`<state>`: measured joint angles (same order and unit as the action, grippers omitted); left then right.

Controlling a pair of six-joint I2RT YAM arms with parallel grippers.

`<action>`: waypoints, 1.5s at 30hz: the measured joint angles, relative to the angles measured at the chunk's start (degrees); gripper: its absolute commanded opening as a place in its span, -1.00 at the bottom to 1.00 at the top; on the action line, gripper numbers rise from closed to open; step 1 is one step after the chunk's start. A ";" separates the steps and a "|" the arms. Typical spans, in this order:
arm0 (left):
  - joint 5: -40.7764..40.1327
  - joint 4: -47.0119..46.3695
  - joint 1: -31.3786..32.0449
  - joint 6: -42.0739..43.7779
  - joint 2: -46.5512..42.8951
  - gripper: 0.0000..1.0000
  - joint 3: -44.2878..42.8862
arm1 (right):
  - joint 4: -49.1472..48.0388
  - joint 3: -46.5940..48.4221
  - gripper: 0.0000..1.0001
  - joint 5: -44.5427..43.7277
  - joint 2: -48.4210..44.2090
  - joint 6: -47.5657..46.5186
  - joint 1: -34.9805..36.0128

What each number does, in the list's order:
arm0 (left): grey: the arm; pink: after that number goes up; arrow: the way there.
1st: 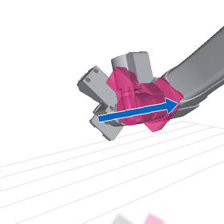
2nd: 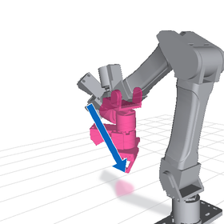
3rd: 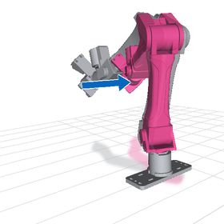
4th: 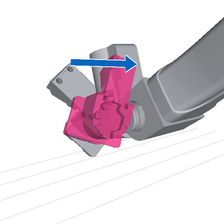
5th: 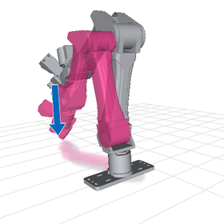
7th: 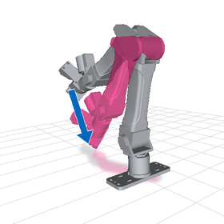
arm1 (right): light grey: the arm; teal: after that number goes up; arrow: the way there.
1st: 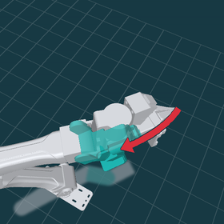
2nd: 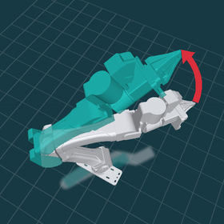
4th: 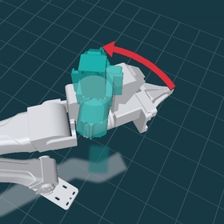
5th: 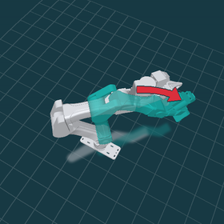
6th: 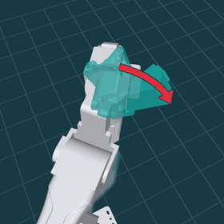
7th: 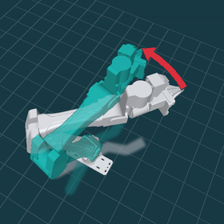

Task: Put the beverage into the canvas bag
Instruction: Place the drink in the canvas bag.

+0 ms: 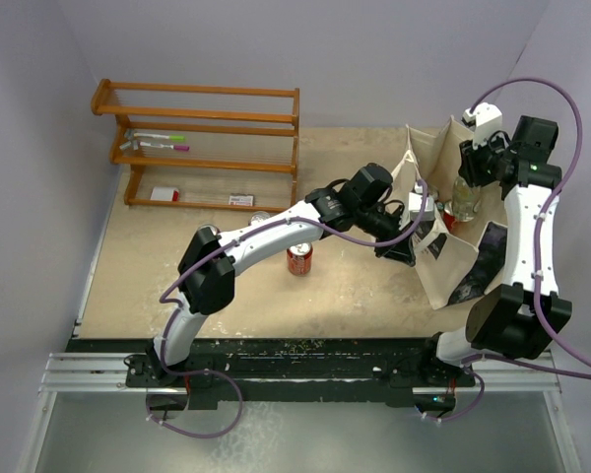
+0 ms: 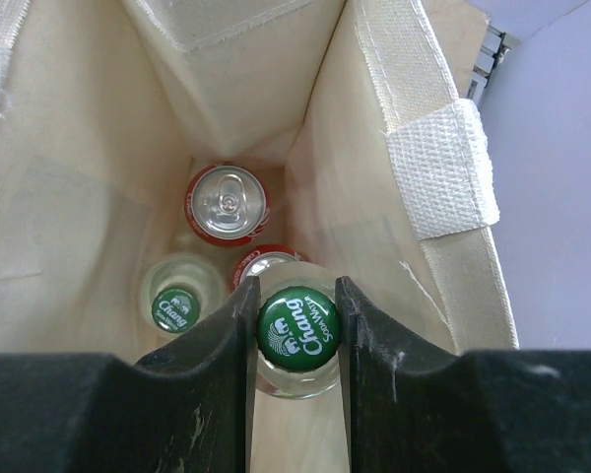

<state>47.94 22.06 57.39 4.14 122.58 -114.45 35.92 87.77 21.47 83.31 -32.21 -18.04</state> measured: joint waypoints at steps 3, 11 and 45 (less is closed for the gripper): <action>0.09 0.00 0.00 0.00 0.00 -1.00 -0.02 | 0.04 0.00 -1.00 -0.07 0.00 -0.09 -0.02; 0.24 0.02 0.00 0.00 0.00 -1.00 -0.02 | 5.95 4.26 -1.00 1.42 0.79 1.05 -0.02; 0.79 1.57 0.00 -0.50 0.00 -1.00 -1.92 | 14.38 -1.95 -1.00 -5.46 -3.80 -0.72 -0.02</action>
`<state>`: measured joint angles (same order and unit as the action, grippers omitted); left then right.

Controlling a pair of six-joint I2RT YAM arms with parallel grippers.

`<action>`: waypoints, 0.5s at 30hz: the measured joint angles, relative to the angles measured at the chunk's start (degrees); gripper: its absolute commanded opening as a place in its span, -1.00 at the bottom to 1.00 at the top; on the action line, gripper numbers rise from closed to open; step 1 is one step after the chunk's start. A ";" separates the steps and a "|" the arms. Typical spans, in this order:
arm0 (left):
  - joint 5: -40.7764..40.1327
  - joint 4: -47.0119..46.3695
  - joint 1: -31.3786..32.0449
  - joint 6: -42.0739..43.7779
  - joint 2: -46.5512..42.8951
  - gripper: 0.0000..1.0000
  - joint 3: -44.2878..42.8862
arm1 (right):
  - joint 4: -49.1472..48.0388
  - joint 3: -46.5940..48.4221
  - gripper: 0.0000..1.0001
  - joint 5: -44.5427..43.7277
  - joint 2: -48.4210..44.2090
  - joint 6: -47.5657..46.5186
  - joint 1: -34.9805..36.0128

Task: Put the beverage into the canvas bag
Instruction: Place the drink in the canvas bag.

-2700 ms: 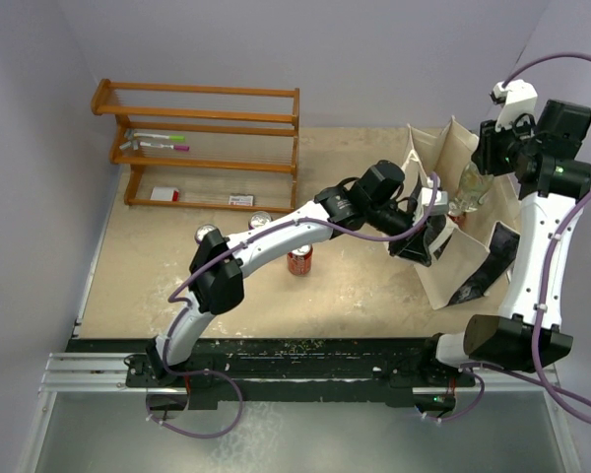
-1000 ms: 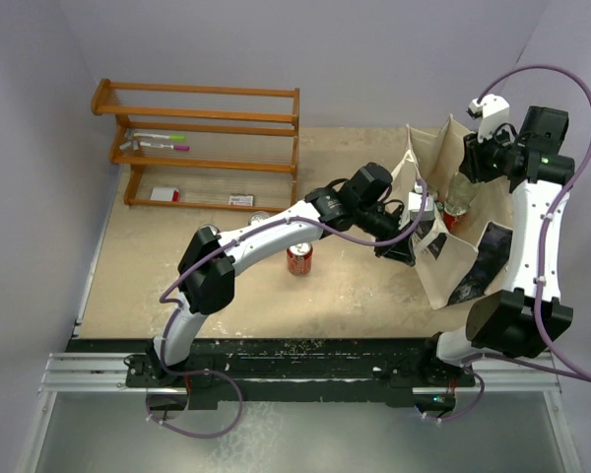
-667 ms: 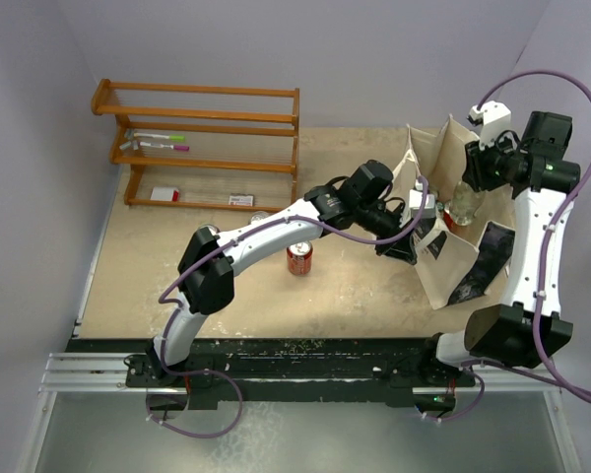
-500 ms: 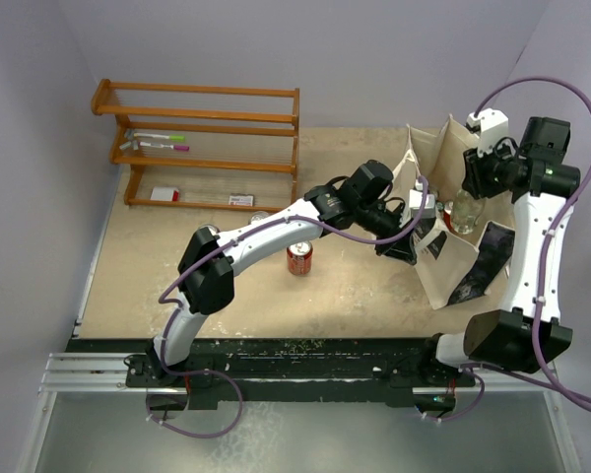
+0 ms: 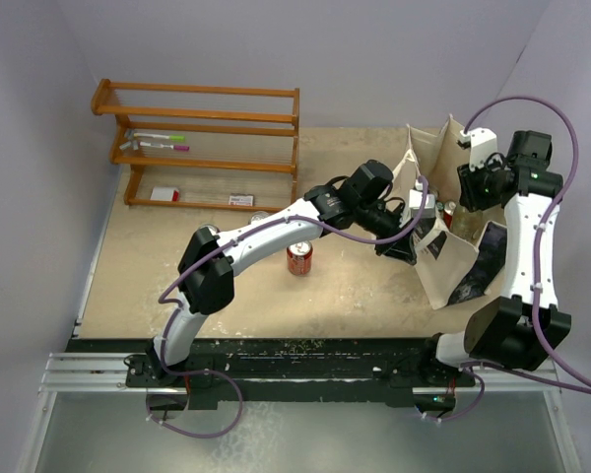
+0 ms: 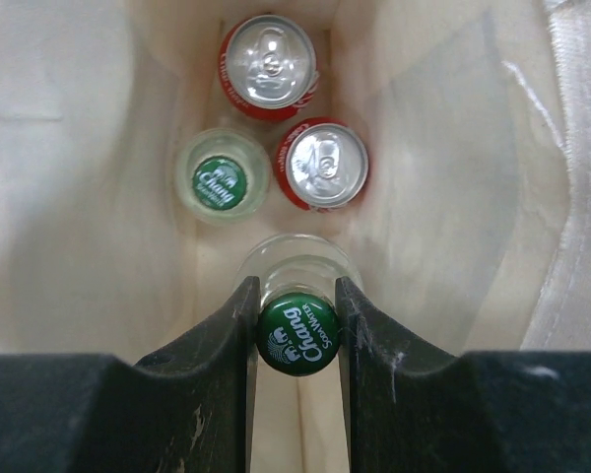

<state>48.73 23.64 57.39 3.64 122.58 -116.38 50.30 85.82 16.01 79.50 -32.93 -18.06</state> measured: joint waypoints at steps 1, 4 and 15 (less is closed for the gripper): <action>0.00 0.00 0.00 0.00 0.00 -1.00 0.00 | -0.66 -0.39 -1.00 -0.39 0.09 -0.02 0.00; 0.00 0.00 0.02 0.00 0.02 -1.00 0.00 | -3.72 -1.95 -1.00 -1.36 0.15 0.24 0.00; 0.02 0.02 0.07 0.00 0.00 -1.00 0.00 | -11.61 -8.20 -1.00 -1.95 0.96 1.75 0.00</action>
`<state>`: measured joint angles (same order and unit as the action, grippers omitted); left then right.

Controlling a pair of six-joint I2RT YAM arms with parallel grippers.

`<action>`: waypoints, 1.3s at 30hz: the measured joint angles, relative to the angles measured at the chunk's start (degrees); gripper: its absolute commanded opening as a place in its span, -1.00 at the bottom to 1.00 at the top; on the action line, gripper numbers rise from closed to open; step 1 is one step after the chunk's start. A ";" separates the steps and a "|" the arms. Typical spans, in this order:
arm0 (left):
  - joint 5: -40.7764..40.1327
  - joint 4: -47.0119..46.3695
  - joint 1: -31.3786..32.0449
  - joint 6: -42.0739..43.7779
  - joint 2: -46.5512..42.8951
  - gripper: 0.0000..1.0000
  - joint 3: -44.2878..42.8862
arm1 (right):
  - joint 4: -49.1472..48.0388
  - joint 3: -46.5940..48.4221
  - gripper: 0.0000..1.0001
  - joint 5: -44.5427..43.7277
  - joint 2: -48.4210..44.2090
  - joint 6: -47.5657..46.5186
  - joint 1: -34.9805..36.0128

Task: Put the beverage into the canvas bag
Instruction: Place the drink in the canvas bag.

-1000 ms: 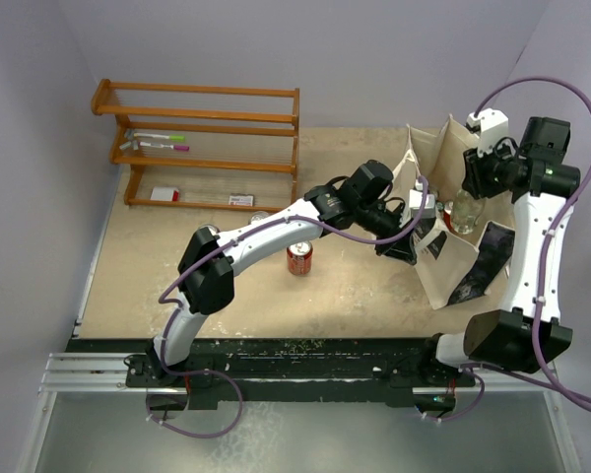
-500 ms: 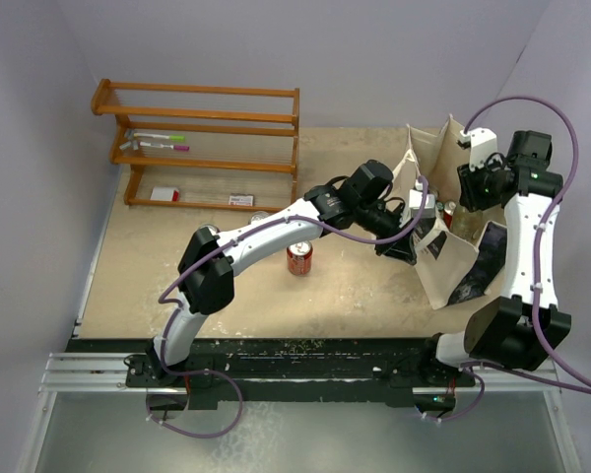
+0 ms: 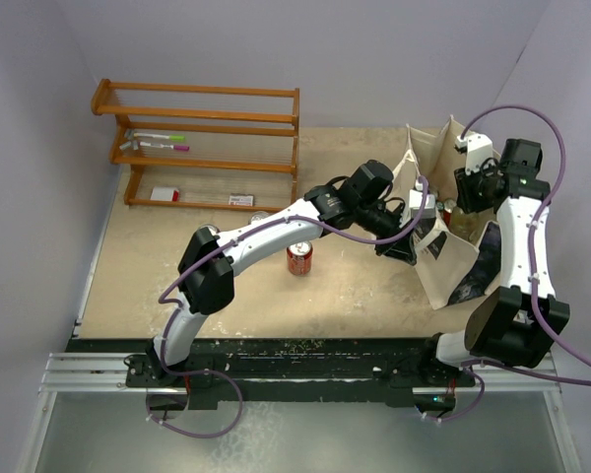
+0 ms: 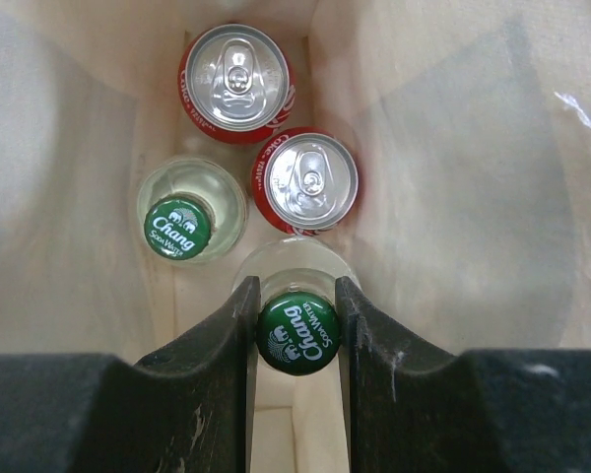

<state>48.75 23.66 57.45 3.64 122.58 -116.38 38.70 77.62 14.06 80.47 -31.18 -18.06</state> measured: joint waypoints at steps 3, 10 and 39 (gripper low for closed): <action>0.02 0.00 0.00 0.02 0.00 -1.00 0.00 | -1.44 -1.16 -1.00 0.04 0.00 0.31 0.00; 0.02 0.00 0.07 0.00 0.00 -1.00 0.00 | -4.66 -5.07 -1.00 0.57 0.00 0.37 0.00; 0.11 0.04 0.44 0.02 0.00 -1.00 0.00 | -5.49 -9.62 -0.36 -4.24 0.02 -3.02 0.66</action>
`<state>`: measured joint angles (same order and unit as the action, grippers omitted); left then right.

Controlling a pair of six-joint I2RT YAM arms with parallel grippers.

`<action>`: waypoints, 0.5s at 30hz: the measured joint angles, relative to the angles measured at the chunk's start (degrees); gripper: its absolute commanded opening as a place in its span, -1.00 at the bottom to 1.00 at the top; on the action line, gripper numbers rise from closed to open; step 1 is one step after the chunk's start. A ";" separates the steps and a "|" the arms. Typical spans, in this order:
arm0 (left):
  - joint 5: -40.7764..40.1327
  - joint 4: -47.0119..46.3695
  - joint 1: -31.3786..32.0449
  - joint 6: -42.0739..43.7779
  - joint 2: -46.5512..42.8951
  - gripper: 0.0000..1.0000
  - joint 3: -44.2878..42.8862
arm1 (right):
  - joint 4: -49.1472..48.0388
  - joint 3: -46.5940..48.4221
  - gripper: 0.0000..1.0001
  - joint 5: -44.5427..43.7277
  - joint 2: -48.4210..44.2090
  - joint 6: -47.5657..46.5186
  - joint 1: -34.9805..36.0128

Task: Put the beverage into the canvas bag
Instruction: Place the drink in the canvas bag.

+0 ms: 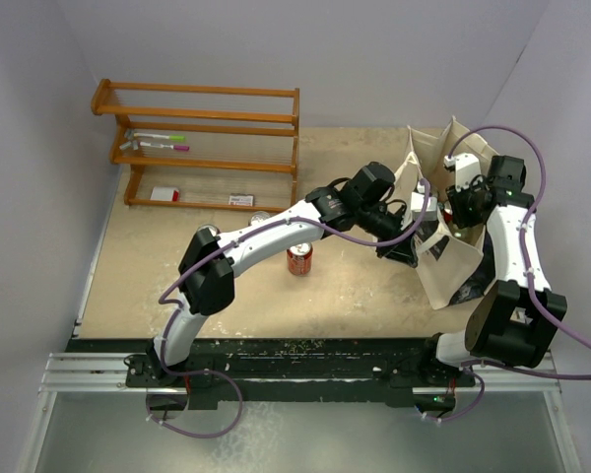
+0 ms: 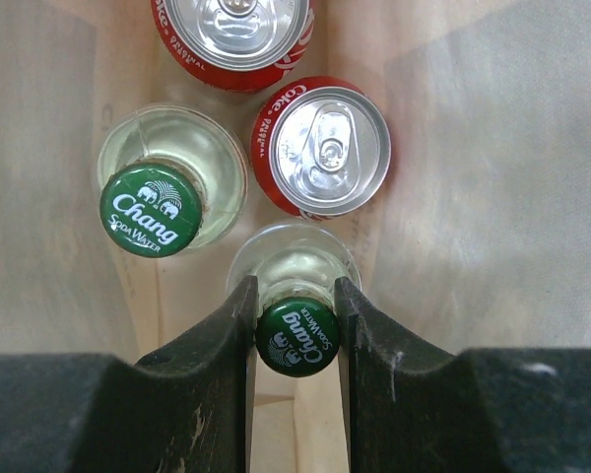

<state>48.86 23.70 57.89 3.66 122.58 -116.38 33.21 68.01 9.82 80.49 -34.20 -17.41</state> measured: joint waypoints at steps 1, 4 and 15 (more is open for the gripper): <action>0.00 0.02 0.00 0.00 0.00 -1.00 0.00 | 0.17 0.13 -0.33 -0.11 0.04 -0.04 0.02; 0.00 0.15 0.00 0.02 0.00 -1.00 0.00 | 0.50 0.44 -0.22 -0.39 0.28 -0.15 0.04; 0.00 0.83 0.00 0.02 0.00 -1.00 -0.20 | -2.54 4.48 0.12 -6.03 0.92 -3.34 -0.66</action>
<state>48.86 24.53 57.89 3.68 122.58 -116.57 30.68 72.49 3.79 81.41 -37.54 -18.06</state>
